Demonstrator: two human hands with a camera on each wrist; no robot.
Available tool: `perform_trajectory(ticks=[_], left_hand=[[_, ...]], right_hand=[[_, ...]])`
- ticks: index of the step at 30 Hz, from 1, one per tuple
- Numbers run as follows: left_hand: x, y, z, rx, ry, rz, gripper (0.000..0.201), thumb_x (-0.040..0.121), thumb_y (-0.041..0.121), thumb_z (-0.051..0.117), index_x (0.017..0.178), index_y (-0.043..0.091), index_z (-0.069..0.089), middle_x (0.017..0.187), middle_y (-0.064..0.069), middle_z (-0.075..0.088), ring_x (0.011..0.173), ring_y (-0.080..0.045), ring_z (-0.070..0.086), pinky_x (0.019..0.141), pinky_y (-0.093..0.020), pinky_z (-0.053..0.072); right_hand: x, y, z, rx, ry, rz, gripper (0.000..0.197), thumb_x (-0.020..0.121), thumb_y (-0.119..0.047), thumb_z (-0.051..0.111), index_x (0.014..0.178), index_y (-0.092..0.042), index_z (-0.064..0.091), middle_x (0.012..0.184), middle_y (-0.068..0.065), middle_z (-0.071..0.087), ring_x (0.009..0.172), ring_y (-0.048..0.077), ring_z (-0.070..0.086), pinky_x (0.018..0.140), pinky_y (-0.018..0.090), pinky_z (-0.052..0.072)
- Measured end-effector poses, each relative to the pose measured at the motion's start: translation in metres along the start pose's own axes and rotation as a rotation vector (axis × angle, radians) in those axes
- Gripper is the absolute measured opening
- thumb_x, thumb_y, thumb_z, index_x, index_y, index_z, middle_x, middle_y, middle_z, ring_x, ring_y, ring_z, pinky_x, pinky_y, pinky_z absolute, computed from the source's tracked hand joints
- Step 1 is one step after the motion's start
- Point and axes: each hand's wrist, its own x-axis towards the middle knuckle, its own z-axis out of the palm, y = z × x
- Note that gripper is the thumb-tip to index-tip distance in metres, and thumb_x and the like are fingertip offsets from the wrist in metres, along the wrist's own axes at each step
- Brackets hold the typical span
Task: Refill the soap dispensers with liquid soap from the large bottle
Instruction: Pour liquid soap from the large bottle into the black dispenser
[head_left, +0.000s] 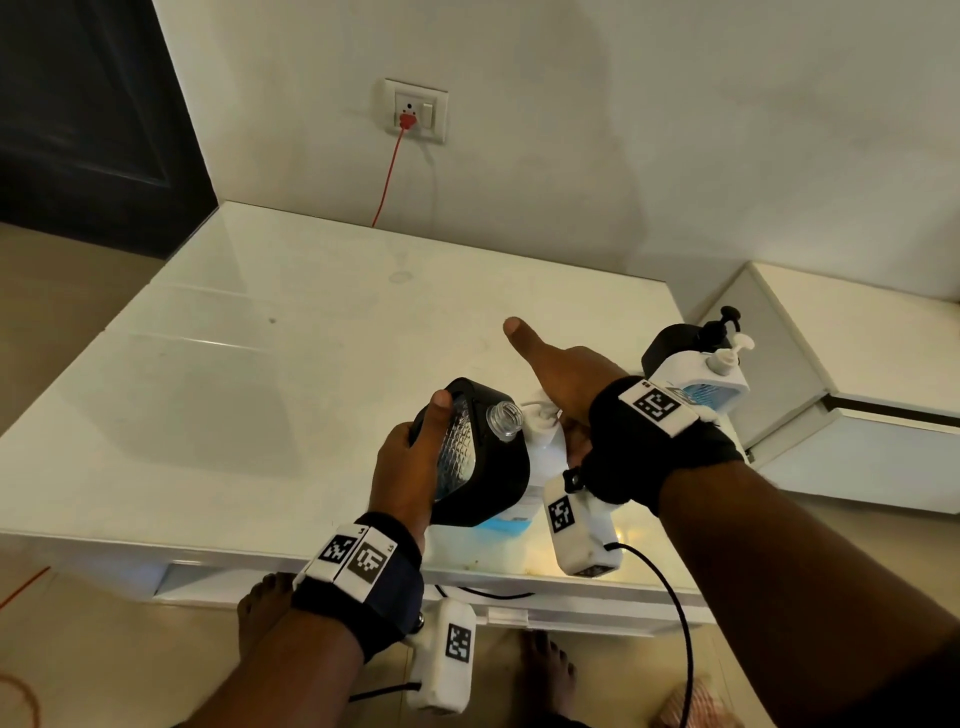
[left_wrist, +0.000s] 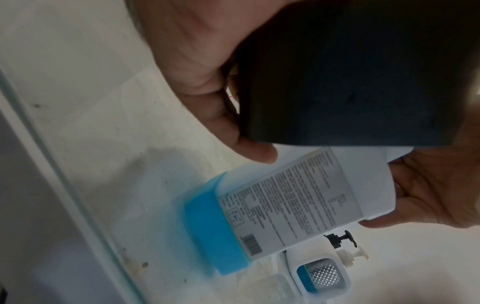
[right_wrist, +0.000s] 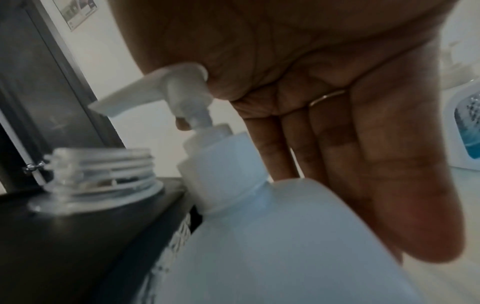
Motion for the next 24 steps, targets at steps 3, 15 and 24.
perform_trajectory(ticks=[3, 15, 24], left_hand=[[0.001, 0.000, 0.000, 0.003, 0.012, 0.003, 0.114, 0.040, 0.103, 0.064, 0.113, 0.016, 0.074, 0.105, -0.007, 0.079, 0.103, -0.029, 0.075, 0.099, -0.056, 0.057], [0.000, -0.001, -0.001, 0.020, 0.025, 0.001, 0.115, 0.041, 0.104, 0.062, 0.113, 0.015, 0.075, 0.105, -0.007, 0.079, 0.103, -0.029, 0.075, 0.100, -0.054, 0.057], [-0.002, 0.004, 0.001, 0.033, 0.023, 0.011, 0.100, 0.052, 0.097, 0.062, 0.109, 0.016, 0.076, 0.101, -0.006, 0.080, 0.100, -0.028, 0.075, 0.099, -0.055, 0.057]], right_hand=[[0.002, 0.000, 0.001, -0.005, 0.017, 0.009, 0.084, 0.089, -0.081, 0.024, 0.051, -0.012, 0.054, 0.036, -0.002, 0.055, 0.064, 0.026, 0.059, 0.092, 0.042, 0.050], [0.013, 0.006, 0.010, -0.126, 0.135, 0.047, 0.068, 0.093, -0.072, 0.032, 0.090, -0.012, 0.063, 0.099, 0.008, 0.068, 0.095, 0.029, 0.061, 0.081, 0.035, 0.039], [0.010, 0.002, 0.005, -0.018, 0.061, 0.007, 0.074, 0.088, -0.080, 0.029, 0.057, -0.017, 0.053, 0.060, 0.002, 0.063, 0.077, 0.029, 0.060, 0.090, 0.040, 0.047]])
